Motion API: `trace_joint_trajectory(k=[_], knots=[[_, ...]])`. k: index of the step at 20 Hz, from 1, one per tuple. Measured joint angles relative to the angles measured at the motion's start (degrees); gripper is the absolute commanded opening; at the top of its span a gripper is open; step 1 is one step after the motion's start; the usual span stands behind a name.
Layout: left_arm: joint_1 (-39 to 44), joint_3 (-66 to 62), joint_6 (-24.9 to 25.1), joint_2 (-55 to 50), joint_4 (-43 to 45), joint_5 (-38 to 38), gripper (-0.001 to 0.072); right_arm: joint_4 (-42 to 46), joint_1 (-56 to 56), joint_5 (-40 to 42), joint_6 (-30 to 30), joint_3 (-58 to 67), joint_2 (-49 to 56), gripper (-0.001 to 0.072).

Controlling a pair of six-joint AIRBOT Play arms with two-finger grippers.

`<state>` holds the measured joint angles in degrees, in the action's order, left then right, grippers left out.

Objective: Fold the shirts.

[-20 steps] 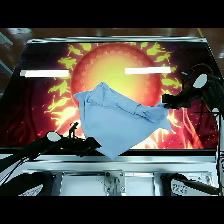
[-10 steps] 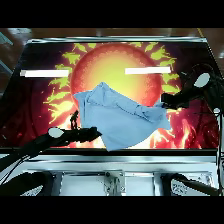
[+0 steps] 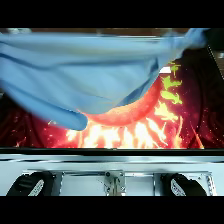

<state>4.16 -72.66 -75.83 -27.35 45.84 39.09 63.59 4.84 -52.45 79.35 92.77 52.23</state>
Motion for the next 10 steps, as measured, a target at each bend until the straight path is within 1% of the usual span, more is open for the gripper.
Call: trace_joint_trajectory(k=[3,5,7,10], knots=[[-9.5,-8.2,-3.1,3.1,3.8,10.3,0.0037,-1.2,0.0,4.9,-0.4,1.5,-6.5,0.0061],[-14.2,-10.1,-4.1,3.9,5.1,16.9,0.0037,0.2,0.0,5.4,-0.5,1.9,-9.7,0.0061],[-17.6,-10.6,-4.7,4.1,6.3,22.6,0.0037,3.0,0.0,3.7,-0.5,2.1,-12.0,0.0061],[-20.2,-9.9,-5.3,4.3,8.1,28.5,0.0037,6.1,0.0,-3.8,-0.1,2.3,-13.6,0.0061]])
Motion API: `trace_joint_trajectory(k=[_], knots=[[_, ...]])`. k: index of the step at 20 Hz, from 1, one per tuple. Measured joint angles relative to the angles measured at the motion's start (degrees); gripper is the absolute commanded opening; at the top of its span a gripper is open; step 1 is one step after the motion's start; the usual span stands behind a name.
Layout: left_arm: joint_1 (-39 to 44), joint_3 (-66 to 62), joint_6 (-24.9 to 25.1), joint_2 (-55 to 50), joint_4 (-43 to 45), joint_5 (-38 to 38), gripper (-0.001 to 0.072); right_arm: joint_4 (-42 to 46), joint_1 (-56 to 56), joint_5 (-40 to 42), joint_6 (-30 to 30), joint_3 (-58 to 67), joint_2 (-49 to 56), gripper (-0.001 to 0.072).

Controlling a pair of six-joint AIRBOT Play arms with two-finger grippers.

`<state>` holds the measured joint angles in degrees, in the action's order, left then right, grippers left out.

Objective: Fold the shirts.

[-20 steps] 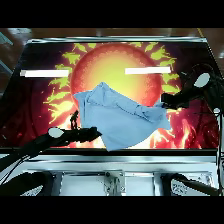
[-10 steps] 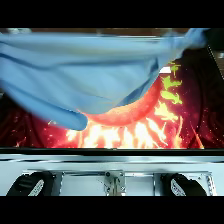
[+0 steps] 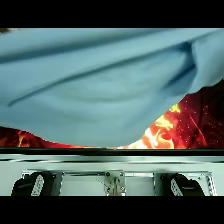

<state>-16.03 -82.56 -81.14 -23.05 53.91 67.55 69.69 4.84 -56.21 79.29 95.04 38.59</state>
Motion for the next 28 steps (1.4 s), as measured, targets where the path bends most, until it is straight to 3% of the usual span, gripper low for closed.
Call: trace_joint_trajectory(k=[8,13,17,22,26,27,28], knots=[[-1.5,7.9,-2.9,0.1,3.6,13.7,0.0037,10.2,0.0,-20.5,5.6,-0.3,-1.1,0.0061],[-1.6,20.6,-4.9,-1.4,3.5,9.4,0.0038,10.4,0.0,-25.4,8.5,-2.6,5.1,0.0061],[-0.4,29.1,-5.2,-7.1,-0.4,-1.1,0.0037,4.4,-1.8,-19.4,8.5,-4.3,18.0,0.0061],[4.4,33.0,-1.7,-21.6,-2.8,-16.6,0.0038,1.1,-7.1,-1.3,8.5,-5.0,39.8,0.0062],[7.3,33.7,-1.4,-35.1,-3.4,-25.3,0.0041,-3.7,-8.1,6.6,14.8,-5.1,53.6,0.0071],[7.6,33.7,-2.1,-38.3,-4.0,-26.0,0.0076,-5.2,-8.2,7.1,16.0,-5.1,55.8,0.0156],[7.9,33.8,-2.5,-41.1,-4.9,-26.5,0.0202,-7.0,-8.4,7.6,16.9,-5.1,57.6,0.0447]])
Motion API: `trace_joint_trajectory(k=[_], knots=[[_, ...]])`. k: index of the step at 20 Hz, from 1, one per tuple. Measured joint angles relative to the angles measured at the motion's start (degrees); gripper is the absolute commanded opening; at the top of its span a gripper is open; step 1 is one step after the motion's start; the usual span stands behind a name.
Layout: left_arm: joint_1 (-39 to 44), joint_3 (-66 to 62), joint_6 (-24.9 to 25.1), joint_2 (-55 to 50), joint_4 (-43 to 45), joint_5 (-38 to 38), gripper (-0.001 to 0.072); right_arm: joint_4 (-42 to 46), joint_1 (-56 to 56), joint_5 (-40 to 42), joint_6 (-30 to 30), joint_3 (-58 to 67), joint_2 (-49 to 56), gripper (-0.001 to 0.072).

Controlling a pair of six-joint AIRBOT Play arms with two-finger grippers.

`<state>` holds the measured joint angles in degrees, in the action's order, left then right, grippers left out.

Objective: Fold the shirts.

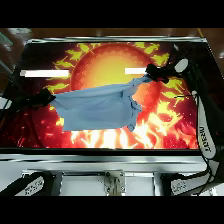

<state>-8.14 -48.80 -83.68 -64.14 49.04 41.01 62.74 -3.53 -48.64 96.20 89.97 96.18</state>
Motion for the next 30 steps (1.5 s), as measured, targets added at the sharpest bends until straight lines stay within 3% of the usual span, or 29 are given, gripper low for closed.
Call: trace_joint_trajectory(k=[1,2,5,7,9,10,11,12,13,16,22,23,24,25,26,28,30], knots=[[0.2,0.0,-0.4,-2.4,-1.1,0.1,0.0407,-1.2,-0.1,0.2,0.6,0.0,1.2,0.0613],[0.3,-0.1,-0.8,-4.4,-2.3,0.3,0.0548,-2.1,0.1,0.2,0.7,0.0,1.9,0.0614],[-2.2,-2.3,1.2,-7.6,-3.8,5.1,0.0545,-3.2,2.1,-1.7,-1.0,0.1,0.8,0.0614],[-6.1,-4.8,2.9,-8.4,-2.4,11.8,0.0461,-1.5,5.2,-6.5,-3.6,0.2,-1.9,0.0611],[-10.6,-6.3,3.9,-8.8,0.4,19.4,0.0444,1.9,8.7,-14.3,-5.6,0.1,-4.0,0.0611],[-12.5,-6.3,4.3,-8.9,1.9,23.2,0.0491,3.2,10.6,-19.0,-6.9,-0.2,-4.8,0.0611],[-13.7,-5.6,4.8,-9.0,3.0,26.5,0.0638,4.2,12.2,-23.4,-8.0,-0.9,-5.3,0.0611],[-14.5,-4.3,5.2,-9.1,3.7,28.9,0.0717,4.3,13.4,-27.0,-8.9,-2.1,-5.6,0.0612],[-14.9,-2.4,5.6,-9.2,4.3,30.2,0.0717,4.0,14.3,-29.5,-9.7,-3.8,-5.9,0.0612],[-13.9,3.9,6.3,-9.5,3.0,29.2,0.0716,0.5,14.7,-31.6,-10.9,-9.8,-6.4,0.0612],[-7.9,10.0,6.4,-11.8,-1.5,19.1,0.0699,-3.8,10.2,-25.7,-11.6,-17.3,-6.6,0.0612],[-7.1,10.3,6.3,-12.7,-2.3,17.5,0.0658,-4.1,9.7,-25.1,-11.7,-17.7,-6.6,0.0612],[-6.4,10.5,6.2,-13.6,-3.7,16.7,0.0477,-4.1,9.2,-24.6,-11.7,-17.9,-6.6,0.0612],[-5.8,10.7,6.2,-14.5,-4.6,15.6,0.0374,-4.4,8.7,-24.1,-11.8,-18.1,-6.6,0.0612],[-5.3,10.8,6.2,-15.4,-5.5,14.8,0.0356,-4.3,8.3,-23.8,-11.8,-18.3,-6.6,0.0612],[-4.7,10.9,5.9,-16.9,-7.4,13.0,0.0176,-4.4,7.3,-23.8,-11.8,-18.6,-6.6,0.0612],[-4.4,11.0,5.8,-17.7,-8.0,12.1,0.0064,-4.1,6.1,-23.3,-11.6,-18.8,-6.3,0.0612]])
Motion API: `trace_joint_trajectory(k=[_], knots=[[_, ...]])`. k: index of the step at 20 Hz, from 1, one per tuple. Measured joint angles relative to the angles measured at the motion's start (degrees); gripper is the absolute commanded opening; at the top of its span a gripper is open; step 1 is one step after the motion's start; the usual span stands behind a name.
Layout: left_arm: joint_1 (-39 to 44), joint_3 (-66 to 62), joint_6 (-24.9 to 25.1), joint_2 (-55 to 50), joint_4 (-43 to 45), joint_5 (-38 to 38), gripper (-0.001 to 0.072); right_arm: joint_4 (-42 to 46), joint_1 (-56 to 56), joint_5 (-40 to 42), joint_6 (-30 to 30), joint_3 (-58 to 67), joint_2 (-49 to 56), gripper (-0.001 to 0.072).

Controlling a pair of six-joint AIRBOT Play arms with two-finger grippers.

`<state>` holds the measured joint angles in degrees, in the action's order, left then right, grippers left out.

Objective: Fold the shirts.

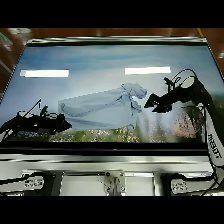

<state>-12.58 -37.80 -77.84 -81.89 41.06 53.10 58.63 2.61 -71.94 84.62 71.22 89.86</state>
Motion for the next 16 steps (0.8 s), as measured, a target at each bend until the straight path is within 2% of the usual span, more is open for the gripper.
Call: trace_joint_trajectory(k=[1,5,14,15,16], knots=[[0.1,0.0,0.0,-0.3,-0.5,-0.5,0.0038,0.1,-0.7,0.0,0.0,-0.2,0.3,0.0612],[0.3,0.0,0.1,-0.7,-1.0,-0.9,0.0037,0.7,-2.8,-0.1,0.2,-0.5,2.2,0.0620],[0.4,-1.6,5.8,4.3,-0.3,-0.5,0.0038,-0.9,-8.6,-0.5,0.5,-0.6,8.1,0.0617],[0.4,-1.6,6.5,5.4,-0.6,-0.5,0.0038,-0.9,-9.6,0.2,1.1,-0.6,8.7,0.0601],[0.4,-1.6,7.2,6.6,-0.6,-0.4,0.0037,-1.0,-10.4,1.2,1.8,-0.6,9.0,0.0479]])
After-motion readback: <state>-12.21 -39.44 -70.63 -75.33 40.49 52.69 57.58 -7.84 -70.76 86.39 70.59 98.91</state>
